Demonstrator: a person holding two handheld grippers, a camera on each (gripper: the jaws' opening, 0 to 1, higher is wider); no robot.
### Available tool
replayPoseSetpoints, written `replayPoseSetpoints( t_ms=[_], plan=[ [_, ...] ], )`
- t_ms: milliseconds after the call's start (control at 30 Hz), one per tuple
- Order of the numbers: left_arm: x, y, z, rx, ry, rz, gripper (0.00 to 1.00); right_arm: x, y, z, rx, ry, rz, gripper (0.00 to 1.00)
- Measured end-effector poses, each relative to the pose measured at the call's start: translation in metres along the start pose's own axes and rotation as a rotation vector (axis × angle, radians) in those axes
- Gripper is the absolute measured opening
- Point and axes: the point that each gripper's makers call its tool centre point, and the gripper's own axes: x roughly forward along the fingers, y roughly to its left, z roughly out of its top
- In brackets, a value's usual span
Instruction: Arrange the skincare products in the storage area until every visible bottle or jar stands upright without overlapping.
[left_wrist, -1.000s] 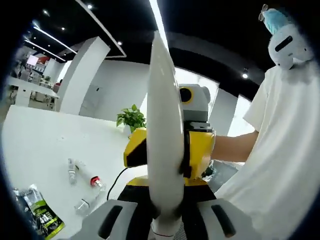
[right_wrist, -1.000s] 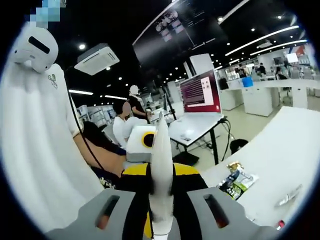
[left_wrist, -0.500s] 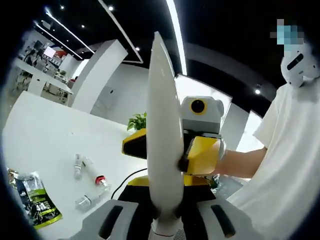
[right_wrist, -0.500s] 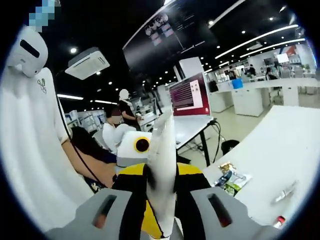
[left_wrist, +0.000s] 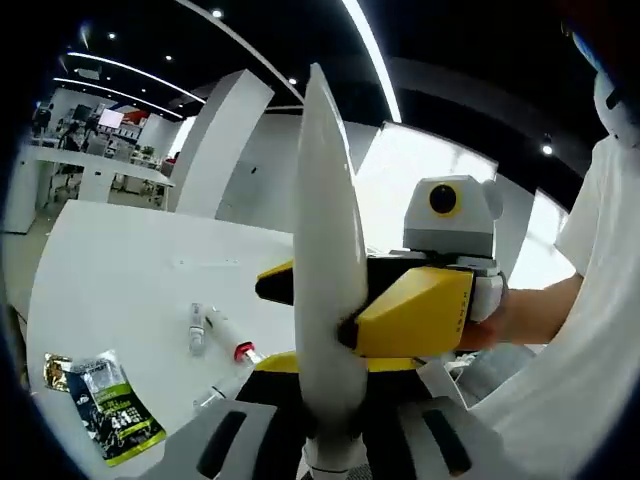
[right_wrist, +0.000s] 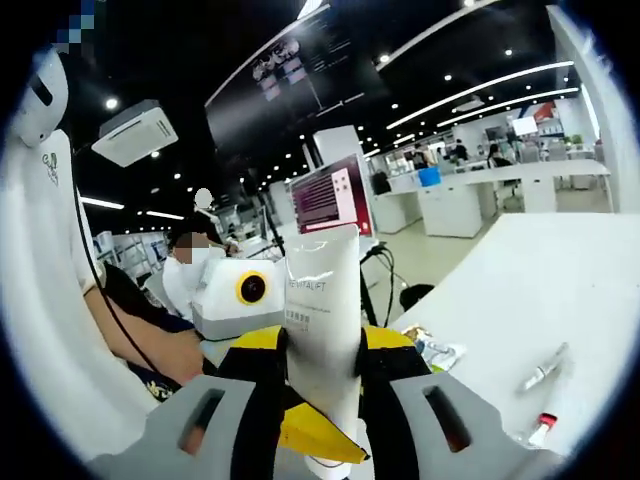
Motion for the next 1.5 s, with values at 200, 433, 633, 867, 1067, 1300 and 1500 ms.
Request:
replayPoseSetpoints(
  t_ms=[200, 433, 633, 867, 1067, 1300, 1500],
  plan=[
    [0.003, 0.011, -0.002, 0.000, 0.014, 0.072, 0.18, 0.002, -0.008, -0.002, 0.009, -0.006, -0.057, 0.29],
    [0.004, 0.018, -0.001, -0.014, 0.016, 0.105, 0.18, 0.003, -0.013, -0.001, -0.028, 0.005, -0.101, 0.30],
    [0.005, 0.022, 0.006, 0.011, 0.013, 0.151, 0.18, 0.002, -0.016, 0.006, -0.065, 0.007, -0.141, 0.31],
    [0.005, 0.024, 0.008, 0.027, 0.013, 0.172, 0.18, 0.000, -0.018, 0.008, -0.084, 0.022, -0.159, 0.31],
    [0.003, 0.025, -0.004, 0.036, 0.033, 0.173, 0.18, -0.005, -0.015, 0.005, -0.090, 0.034, -0.135, 0.31],
    [-0.003, 0.022, -0.017, 0.087, 0.065, 0.157, 0.17, -0.009, -0.010, 0.001, -0.162, 0.101, -0.034, 0.35],
    [-0.007, 0.019, -0.034, 0.185, 0.134, 0.143, 0.17, -0.019, -0.006, -0.008, -0.348, 0.261, 0.105, 0.38]
  ],
)
